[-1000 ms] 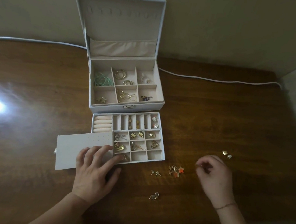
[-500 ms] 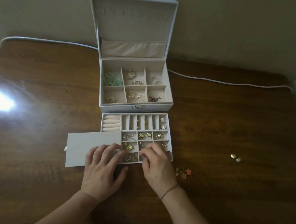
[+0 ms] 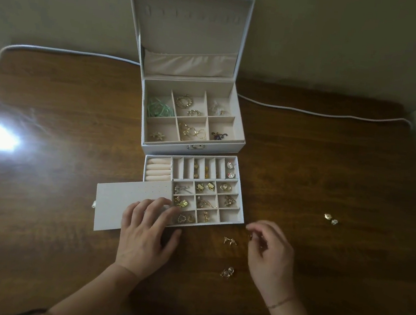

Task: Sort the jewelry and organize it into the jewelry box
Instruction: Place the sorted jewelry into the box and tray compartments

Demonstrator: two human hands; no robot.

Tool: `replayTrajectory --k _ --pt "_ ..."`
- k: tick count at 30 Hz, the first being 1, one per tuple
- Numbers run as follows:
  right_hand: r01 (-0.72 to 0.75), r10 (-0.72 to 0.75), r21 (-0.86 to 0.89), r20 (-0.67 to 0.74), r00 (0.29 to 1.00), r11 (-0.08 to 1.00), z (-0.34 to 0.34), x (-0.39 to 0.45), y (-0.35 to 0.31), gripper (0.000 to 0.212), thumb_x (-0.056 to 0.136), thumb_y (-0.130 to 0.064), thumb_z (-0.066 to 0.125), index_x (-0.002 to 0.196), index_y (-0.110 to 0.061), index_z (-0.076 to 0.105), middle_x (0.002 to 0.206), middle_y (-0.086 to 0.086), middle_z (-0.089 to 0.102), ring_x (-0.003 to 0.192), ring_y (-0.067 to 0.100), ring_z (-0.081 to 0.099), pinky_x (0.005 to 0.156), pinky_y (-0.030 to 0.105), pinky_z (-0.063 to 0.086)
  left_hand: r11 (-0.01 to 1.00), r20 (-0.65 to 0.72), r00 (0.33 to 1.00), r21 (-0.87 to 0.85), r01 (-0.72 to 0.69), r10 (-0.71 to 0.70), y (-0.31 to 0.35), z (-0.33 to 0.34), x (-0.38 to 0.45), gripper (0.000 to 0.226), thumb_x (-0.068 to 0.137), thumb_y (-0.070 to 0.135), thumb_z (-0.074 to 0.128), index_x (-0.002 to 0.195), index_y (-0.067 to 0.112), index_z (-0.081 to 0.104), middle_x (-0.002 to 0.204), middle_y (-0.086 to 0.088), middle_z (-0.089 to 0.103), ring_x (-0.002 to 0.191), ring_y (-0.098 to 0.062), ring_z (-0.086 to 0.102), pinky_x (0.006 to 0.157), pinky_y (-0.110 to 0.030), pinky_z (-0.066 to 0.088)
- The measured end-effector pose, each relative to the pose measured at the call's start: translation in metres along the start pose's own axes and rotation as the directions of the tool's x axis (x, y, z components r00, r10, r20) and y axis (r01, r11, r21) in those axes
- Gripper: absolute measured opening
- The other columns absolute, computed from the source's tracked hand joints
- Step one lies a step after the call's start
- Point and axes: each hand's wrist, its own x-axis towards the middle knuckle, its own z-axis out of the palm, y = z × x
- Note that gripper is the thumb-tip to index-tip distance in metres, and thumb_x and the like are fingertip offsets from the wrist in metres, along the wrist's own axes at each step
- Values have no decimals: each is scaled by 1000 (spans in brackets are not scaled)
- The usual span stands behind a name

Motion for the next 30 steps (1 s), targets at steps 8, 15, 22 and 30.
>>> replayTrajectory --k 8,15,22,30 --pt "163 -51 -206 463 885 965 6 -57 13 43 90 -37 61 131 -32 49 127 -22 31 111 -4 37 82 -1 29 1000 4 1000 -11 6 -6 0 -1 0 44 85 50 51 122 27 60 130 -2 55 123 -30 43 108 -49 26" --pt "249 -137 -206 442 886 946 23 -57 24 26 77 -18 79 95 -30 65 94 -21 47 76 -10 42 66 -7 29 1000 12 1000 -4 4 -4 1 -2 0 43 85 49 51 121 27 62 130 -3 55 123 -31 43 109 -49 25" --pt "415 -299 -241 403 865 877 26 -58 27 31 71 -22 82 95 -29 65 85 -13 57 70 1 55 53 13 47 1000 8 1000 -4 3 -3 0 0 -1 42 85 49 51 120 27 61 130 -4 55 123 -33 44 108 -51 27" --pt "416 -285 -319 384 878 851 23 -54 20 32 81 -50 51 108 -33 55 90 -18 56 77 -1 55 61 11 46 1000 16 1000 -8 3 -3 0 0 -1 43 85 50 50 121 29 59 131 -3 54 124 -32 43 108 -50 26"
